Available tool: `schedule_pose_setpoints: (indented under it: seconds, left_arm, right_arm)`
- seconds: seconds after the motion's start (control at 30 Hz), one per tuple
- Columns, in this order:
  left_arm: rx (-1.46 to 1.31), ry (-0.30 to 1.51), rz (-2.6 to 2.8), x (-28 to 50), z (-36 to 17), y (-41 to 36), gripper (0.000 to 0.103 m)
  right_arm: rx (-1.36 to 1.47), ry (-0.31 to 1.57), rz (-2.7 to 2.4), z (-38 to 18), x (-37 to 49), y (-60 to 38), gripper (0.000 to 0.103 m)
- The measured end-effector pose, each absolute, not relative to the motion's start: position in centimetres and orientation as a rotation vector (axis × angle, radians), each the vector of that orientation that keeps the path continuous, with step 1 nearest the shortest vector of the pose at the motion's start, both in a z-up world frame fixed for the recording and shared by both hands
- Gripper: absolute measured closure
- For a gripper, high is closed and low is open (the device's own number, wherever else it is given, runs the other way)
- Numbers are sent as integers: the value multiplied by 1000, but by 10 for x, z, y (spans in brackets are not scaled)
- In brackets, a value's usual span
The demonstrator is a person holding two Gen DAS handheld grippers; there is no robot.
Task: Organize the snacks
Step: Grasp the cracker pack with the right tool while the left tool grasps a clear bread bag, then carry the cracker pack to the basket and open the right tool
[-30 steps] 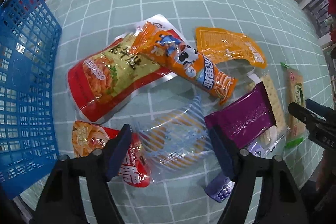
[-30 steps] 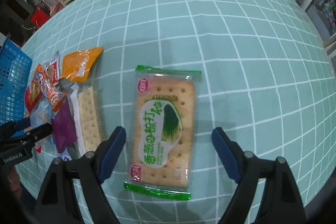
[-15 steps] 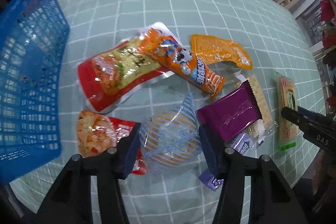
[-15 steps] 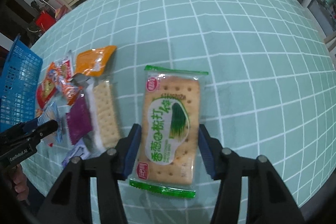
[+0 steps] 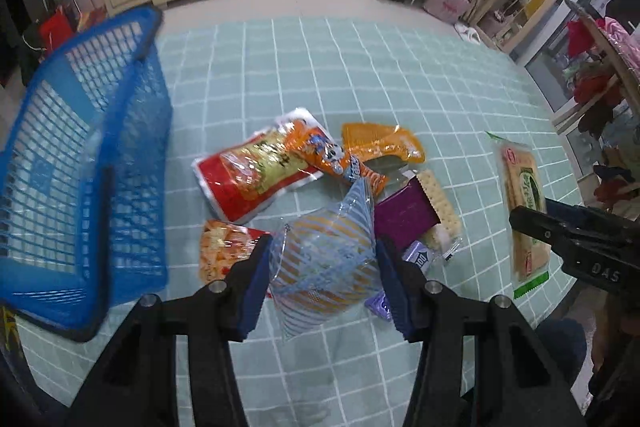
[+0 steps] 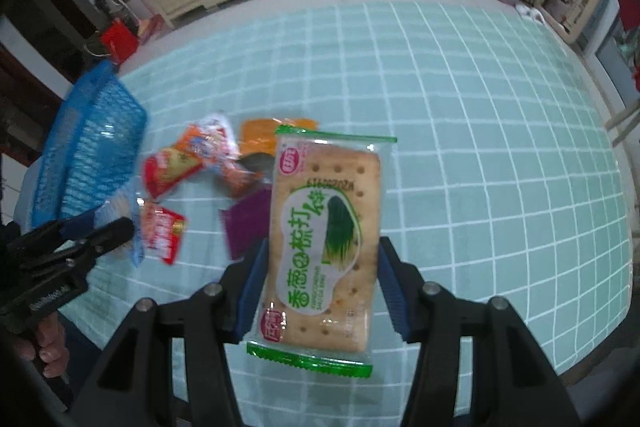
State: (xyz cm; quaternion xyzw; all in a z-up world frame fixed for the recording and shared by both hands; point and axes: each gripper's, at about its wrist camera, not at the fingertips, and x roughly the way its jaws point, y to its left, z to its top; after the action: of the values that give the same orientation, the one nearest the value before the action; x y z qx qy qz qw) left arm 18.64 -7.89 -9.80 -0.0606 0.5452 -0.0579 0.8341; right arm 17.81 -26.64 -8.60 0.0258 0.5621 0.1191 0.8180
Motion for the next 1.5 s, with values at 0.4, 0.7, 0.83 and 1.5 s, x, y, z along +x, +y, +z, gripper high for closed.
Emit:
schedule_pose_setpoints:
  seconds: [0.4, 0.7, 0.83, 1.5]
  left_arm:
    - [-90, 1032, -114, 162, -22, -40, 54]
    - [-101, 943, -88, 153, 12, 17, 54]
    - [-106, 932, -52, 152, 26, 52, 54]
    - [-164, 968, 59, 160, 9, 171, 54]
  right_arm:
    - [42, 1085, 363, -14, 168, -203, 45]
    - [-16, 1027, 468, 23, 169, -134, 45]
    - [-51, 1008, 512, 30, 173, -101, 45]
    - [-163, 1088, 649, -4, 210, 42, 45]
